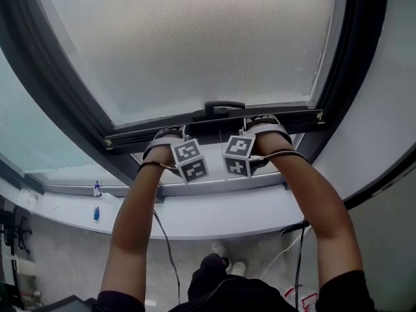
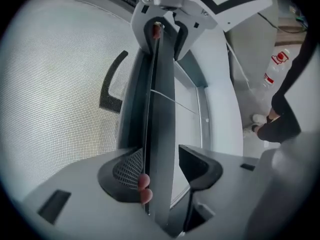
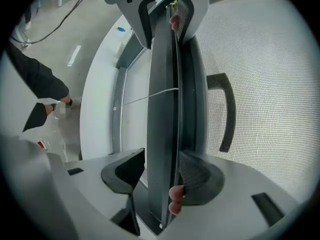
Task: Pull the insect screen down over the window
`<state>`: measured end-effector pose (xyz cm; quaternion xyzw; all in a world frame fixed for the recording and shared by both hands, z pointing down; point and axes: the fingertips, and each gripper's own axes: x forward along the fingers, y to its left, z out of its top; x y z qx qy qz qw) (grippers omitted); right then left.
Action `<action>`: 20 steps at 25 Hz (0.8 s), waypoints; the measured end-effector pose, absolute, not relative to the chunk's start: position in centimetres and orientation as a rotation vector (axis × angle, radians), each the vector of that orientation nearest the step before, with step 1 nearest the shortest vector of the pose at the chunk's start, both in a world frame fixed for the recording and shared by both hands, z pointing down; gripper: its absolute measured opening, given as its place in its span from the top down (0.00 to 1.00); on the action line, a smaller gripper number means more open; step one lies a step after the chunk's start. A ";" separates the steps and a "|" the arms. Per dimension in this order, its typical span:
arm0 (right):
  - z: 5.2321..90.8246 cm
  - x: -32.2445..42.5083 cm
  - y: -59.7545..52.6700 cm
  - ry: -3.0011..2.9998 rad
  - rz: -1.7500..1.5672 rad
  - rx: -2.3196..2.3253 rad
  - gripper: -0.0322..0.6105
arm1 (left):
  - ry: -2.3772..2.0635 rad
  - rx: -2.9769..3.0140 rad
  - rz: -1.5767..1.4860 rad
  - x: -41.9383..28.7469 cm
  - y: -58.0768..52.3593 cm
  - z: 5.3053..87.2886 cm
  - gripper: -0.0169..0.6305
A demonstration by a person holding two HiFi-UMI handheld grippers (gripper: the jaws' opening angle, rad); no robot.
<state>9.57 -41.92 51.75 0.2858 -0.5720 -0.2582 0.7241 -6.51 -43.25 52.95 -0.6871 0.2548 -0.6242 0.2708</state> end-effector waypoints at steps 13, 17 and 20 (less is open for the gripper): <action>52.1 9.5 -43.0 -1.298 -0.643 0.719 0.63 | 0.768 -1.831 -1.618 -6.2 -44.1 53.4 0.63; 52.0 9.4 -43.4 -1.325 -0.669 0.763 0.72 | 0.781 -1.802 -1.614 -6.2 -44.4 53.5 0.65; 51.8 9.5 -43.5 -1.303 -0.669 0.754 0.72 | 0.800 -1.814 -1.590 -6.3 -44.4 53.3 0.65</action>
